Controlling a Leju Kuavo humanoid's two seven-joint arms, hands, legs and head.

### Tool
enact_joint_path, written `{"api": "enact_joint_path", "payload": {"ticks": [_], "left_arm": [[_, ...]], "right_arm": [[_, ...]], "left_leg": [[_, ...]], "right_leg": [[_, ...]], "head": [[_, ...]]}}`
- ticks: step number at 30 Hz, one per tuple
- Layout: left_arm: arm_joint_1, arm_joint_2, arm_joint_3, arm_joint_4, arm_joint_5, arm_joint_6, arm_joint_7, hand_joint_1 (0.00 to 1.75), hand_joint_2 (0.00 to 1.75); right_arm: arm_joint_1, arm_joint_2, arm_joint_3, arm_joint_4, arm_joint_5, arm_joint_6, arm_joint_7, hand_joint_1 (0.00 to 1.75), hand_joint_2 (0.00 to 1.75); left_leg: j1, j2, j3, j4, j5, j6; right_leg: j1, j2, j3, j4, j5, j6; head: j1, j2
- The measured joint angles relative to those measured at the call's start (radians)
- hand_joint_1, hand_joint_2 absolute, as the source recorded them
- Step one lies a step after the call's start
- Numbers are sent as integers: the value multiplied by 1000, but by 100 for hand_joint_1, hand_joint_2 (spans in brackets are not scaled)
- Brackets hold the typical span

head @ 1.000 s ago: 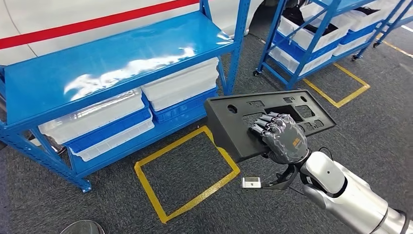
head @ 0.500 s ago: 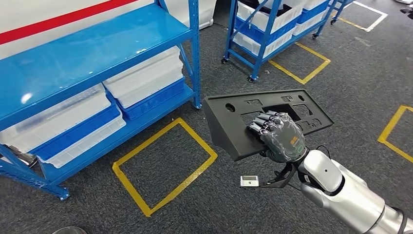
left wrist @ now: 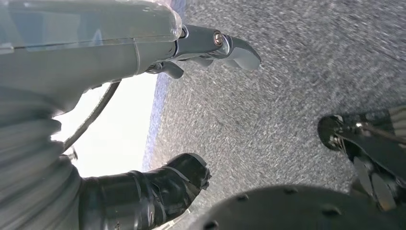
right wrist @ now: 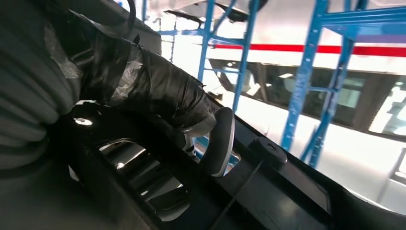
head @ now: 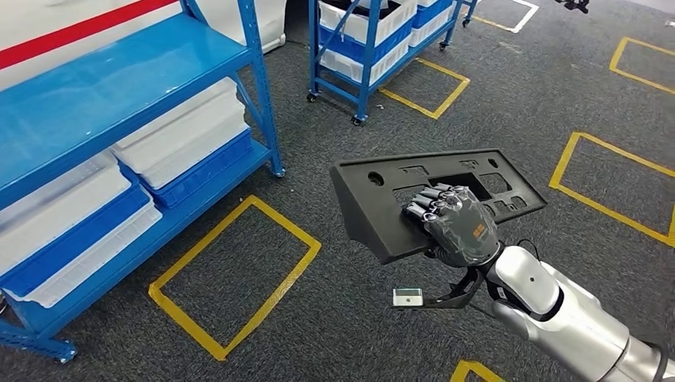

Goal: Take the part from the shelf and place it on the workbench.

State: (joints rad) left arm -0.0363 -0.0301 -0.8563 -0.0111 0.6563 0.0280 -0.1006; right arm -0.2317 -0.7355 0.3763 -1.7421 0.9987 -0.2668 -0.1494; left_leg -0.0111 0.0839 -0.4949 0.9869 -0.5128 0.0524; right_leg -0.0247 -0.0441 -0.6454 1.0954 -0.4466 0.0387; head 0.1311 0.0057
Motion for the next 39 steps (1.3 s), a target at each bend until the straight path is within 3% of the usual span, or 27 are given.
{"api": "enact_joint_path", "payload": {"ticks": [2,4,5,7,9,11,12,13,14,16,18,20,22,24,26,27,28,31,33,35,37,39], "left_arm": [[-1,0,-3,0,3,0,0,0,175],[-5,0,-5,0,4,0,0,0,175],[-7,0,-6,0,5,1,0,0,175],[-7,0,-8,0,5,2,0,0,175],[-5,0,-9,0,5,2,0,0,175],[-3,0,-9,0,6,2,1,0,175],[-2,0,-9,0,6,2,1,0,175],[-1,0,-9,0,7,3,1,0,175],[0,0,-9,0,7,3,1,0,175],[3,0,-9,1,7,3,2,0,175],[2,0,-10,1,8,3,2,0,175],[-1,0,-10,1,9,4,3,0,175],[0,3,-11,1,13,7,11,0,175],[6,8,-11,2,21,7,25,0,175],[11,14,-11,2,26,5,38,0,175],[13,16,-11,3,29,5,44,0,175],[13,18,-11,3,33,6,48,0,175],[10,19,-12,3,49,14,56,0,175],[7,21,-12,3,59,20,58,0,175],[3,23,-12,3,65,22,59,0,175],[1,26,-12,3,72,22,65,0,175],[2,29,-12,3,78,19,72,0,175]], "right_arm": [[-5,0,0,0,-6,7,1,175,175],[-7,-1,0,1,-12,14,3,175,175],[-8,-1,0,1,-13,16,4,175,175],[-14,-2,-1,1,-14,19,6,175,175],[-19,-3,-1,1,-14,24,7,175,175],[-20,-3,0,2,-14,29,8,175,175],[-20,-3,0,2,-14,30,8,175,175],[-20,-3,1,2,-14,30,8,175,175],[-21,-3,1,2,-14,30,8,175,175],[-24,-3,1,2,-14,30,8,175,175],[-29,-4,1,2,-14,30,9,175,175],[-31,-6,1,2,-11,32,12,175,175],[-37,-4,5,3,5,43,22,175,175],[-51,10,16,5,33,59,40,175,175],[-58,31,35,8,59,68,60,175,175],[-60,41,45,11,68,69,69,175,175],[-62,49,54,13,75,69,76,175,175],[-78,60,72,16,80,68,93,175,175],[-88,66,77,16,82,68,99,175,175],[-92,71,81,16,84,69,102,175,175],[-98,78,87,16,90,73,105,175,175],[-108,88,93,17,98,80,107,175,175]], "left_leg": [[-4,17,-3,7,-4,-12],[-6,33,-3,9,-7,-21],[-5,29,-3,14,-14,-26],[1,-16,-27,69,-55,-35],[6,-68,-90,199,-120,-40],[9,-80,-143,303,-146,-42],[10,-81,-146,303,-129,-43],[12,-84,-130,263,-95,-43],[16,-96,-101,196,-53,-43],[23,-139,-53,82,-7,-43],[22,-158,-42,50,-5,-40],[21,-136,-42,43,4,-29],[23,-110,-41,33,14,-15],[19,-82,-46,29,20,-7],[14,-55,-52,30,21,-4],[12,-43,-53,30,22,-4],[11,-31,-53,30,22,-4],[5,-4,-52,30,20,-9],[2,10,-52,30,19,-18],[2,21,-50,30,16,-29],[6,-12,-58,54,-5,-39],[10,-63,-90,126,-51,-44]], "right_leg": [[11,-16,29,-55,0,-15],[13,2,25,-56,3,-30],[11,11,25,-59,5,-35],[5,27,25,-66,10,-49],[5,45,21,-67,14,-57],[5,66,16,-65,16,-59],[5,78,14,-62,16,-59],[4,91,14,-59,16,-59],[3,103,12,-54,16,-57],[3,127,3,-44,17,-47],[1,149,-9,-41,26,-31],[-4,164,-16,-45,34,-16],[-1,127,-35,-11,10,-9],[1,68,-84,100,-55,-5],[0,48,-127,212,-102,-4],[-1,45,-124,223,-101,-4],[0,42,-100,195,-83,-7],[12,-3,20,-1,-22,-24],[24,-19,43,-53,-21,-36],[25,1,42,-60,-15,-45],[19,18,45,-71,-6,-57],[17,33,46,-78,0,-66]], "head": [[0,0],[0,0],[0,0],[-1,0],[-1,0],[-1,0],[-1,0],[-1,0],[-1,0],[-1,0],[-1,0],[-1,0],[1,0],[2,0],[2,0],[2,0],[2,0],[1,0],[1,0],[1,0],[1,0],[1,0]]}}
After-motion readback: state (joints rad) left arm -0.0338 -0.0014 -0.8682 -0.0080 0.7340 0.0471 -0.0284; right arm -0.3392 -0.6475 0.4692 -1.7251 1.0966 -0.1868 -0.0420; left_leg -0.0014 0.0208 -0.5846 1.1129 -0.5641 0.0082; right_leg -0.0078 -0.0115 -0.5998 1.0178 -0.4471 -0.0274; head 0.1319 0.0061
